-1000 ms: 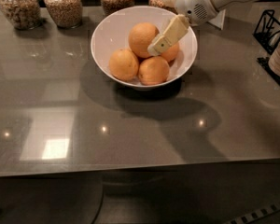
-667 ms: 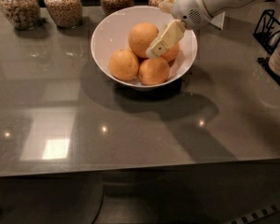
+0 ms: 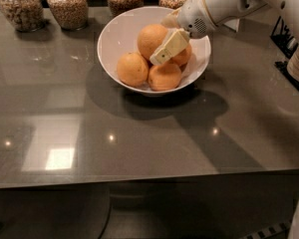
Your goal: Pick orange from white bowl
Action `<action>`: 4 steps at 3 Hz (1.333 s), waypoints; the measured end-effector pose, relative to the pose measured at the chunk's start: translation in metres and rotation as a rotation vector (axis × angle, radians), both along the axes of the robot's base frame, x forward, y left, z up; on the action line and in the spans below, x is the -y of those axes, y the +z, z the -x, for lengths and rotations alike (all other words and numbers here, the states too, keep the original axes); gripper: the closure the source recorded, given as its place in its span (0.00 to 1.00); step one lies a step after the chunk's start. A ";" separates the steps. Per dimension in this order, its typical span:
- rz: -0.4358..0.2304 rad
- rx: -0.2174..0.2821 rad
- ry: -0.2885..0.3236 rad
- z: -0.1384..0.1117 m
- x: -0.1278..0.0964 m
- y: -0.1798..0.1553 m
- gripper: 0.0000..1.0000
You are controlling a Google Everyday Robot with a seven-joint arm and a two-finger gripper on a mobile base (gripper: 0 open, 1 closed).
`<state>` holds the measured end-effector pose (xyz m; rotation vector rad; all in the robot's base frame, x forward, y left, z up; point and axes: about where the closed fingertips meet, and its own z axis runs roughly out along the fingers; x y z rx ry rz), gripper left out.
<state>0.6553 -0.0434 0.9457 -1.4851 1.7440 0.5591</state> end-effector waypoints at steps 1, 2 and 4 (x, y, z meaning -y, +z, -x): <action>-0.011 -0.006 0.011 -0.011 -0.007 -0.005 0.17; -0.021 -0.014 0.029 -0.016 -0.017 -0.008 0.29; -0.044 -0.025 0.029 -0.005 -0.017 -0.005 0.71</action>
Offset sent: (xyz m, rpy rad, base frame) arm 0.0230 0.0223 -0.0074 0.0314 0.0172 0.0416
